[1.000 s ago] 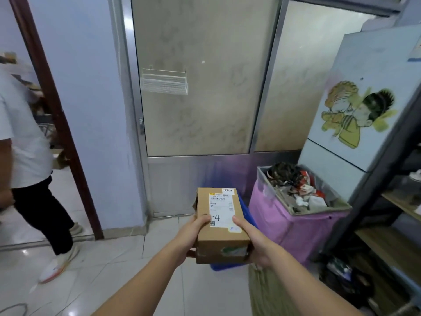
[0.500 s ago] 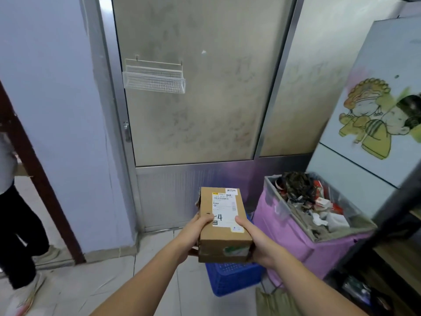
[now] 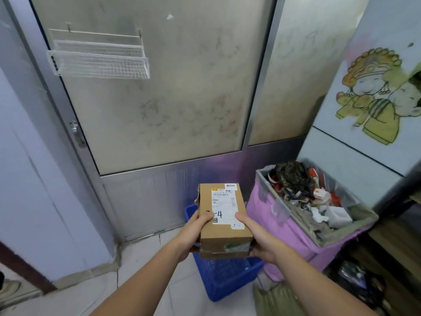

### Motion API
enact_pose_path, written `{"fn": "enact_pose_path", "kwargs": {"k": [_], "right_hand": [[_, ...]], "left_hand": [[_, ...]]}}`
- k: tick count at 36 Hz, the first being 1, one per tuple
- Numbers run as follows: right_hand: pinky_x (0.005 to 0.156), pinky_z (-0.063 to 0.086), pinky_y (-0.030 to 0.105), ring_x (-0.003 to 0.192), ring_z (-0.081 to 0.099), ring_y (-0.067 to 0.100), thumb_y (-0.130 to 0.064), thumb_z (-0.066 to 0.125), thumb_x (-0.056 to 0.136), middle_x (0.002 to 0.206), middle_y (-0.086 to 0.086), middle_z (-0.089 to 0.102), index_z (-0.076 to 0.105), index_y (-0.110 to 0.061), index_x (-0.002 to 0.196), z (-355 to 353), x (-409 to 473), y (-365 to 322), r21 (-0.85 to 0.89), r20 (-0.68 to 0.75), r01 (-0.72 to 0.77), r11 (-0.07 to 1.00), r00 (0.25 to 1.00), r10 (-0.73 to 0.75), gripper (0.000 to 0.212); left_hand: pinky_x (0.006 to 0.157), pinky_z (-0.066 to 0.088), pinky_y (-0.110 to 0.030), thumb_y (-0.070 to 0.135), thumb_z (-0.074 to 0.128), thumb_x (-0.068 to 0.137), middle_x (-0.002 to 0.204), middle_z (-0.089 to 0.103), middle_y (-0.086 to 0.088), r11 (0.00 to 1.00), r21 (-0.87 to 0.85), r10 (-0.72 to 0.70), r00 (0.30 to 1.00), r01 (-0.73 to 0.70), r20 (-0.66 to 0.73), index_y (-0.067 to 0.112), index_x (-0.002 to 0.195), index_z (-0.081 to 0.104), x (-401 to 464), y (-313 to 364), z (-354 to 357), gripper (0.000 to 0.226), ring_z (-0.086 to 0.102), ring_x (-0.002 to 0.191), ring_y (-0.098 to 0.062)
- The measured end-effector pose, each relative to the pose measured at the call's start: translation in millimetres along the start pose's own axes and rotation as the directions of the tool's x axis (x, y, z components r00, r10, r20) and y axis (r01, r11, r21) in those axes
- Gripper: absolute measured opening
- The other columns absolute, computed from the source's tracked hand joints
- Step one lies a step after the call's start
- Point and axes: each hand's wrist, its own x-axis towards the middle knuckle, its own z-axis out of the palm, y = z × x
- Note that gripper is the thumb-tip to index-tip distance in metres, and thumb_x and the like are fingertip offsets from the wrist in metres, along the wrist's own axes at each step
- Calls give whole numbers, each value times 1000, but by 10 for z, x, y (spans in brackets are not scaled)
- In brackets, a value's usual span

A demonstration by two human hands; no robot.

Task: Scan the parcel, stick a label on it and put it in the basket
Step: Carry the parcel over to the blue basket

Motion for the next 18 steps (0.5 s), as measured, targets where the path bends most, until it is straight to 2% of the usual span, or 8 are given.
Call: {"fn": "enact_pose_path", "kwargs": {"k": [3,8,13,18], "right_hand": [[104,56,55,115,74,27,-78,77,67,122,4,79,68,-38,130,-174,238,-154,38,7,-8,999,1000,8,76],[106,54,56,116,74,27,-73,72,77,123,4,79,68,-37,130,-498,634,-455,58,20,-9,998,1000,8,65],[96,60,50,117,73,28,-71,73,77,122,4,79,67,-33,132,-757,1085,-768,43,15,-23,999,1000,23,68],[95,60,48,111,76,23,-68,71,82,124,2,79,64,-33,135,-821,1557,-932,63,46,-41,997,998,39,63]], "left_hand": [[69,61,-35,75,59,82,115,76,5,1000,-7,-6,1000,6,8,52,134,50,347,127,46,57,77,95,-19],[83,61,-44,74,59,83,114,76,5,999,-27,-17,1000,17,15,49,135,48,956,362,114,59,75,101,-21],[79,62,-42,75,63,78,115,76,7,998,-66,-23,1000,23,9,48,135,49,1489,529,128,64,75,102,-20],[78,60,-39,75,62,81,117,74,9,994,-101,-29,1000,29,5,50,137,46,1932,582,-3,64,74,103,-18]]}}
